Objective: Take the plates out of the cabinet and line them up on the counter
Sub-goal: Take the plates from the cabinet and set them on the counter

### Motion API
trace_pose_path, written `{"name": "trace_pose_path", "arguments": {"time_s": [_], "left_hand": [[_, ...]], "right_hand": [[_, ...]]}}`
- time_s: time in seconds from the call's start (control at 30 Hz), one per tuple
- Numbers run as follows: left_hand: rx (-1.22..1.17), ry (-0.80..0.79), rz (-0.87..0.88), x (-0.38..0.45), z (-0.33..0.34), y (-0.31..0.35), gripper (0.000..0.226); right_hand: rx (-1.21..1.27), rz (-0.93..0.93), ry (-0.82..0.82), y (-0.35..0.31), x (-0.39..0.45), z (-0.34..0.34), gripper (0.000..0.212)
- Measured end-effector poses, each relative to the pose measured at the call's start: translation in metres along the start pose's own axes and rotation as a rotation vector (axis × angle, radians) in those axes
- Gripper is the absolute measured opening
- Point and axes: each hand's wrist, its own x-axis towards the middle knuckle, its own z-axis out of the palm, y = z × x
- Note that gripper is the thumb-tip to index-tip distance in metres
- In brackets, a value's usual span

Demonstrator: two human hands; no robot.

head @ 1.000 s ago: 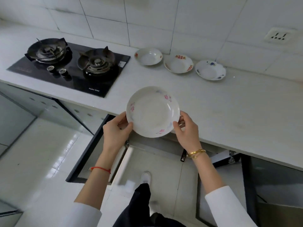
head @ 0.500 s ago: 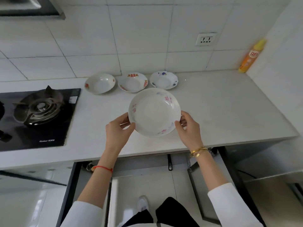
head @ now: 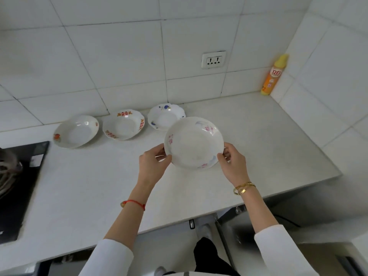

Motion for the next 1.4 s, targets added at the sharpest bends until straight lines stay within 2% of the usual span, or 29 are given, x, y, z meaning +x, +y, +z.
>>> {"name": "trace_pose_path", "arguments": {"time_s": [0.3,0.47,0.7,1.0,1.4], "left_hand": [[-0.007,0.035,-0.084,0.102,0.102,0.022,0.035],[0.037,0.043,-0.130,0.157,0.141,0.020,0.030],[0.047,0.026,-0.304,0.223,0.184,0.000,0.021],[0.079,0.065,-0.411,0.275,0.213,-0.030,0.020],[0.126,0.073,-0.445,0.287,0.223,-0.040,0.017]], "right_hand": [[-0.076,0.038,-0.058,0.057,0.142,-0.034,0.020],[-0.099,0.073,-0.123,0.084,0.216,-0.029,0.018],[-0.125,0.159,-0.194,0.115,0.291,-0.008,0.028],[-0.175,0.234,-0.290,0.151,0.353,0.035,0.031],[-0.203,0.247,-0.299,0.171,0.368,0.055,0.030]]}}
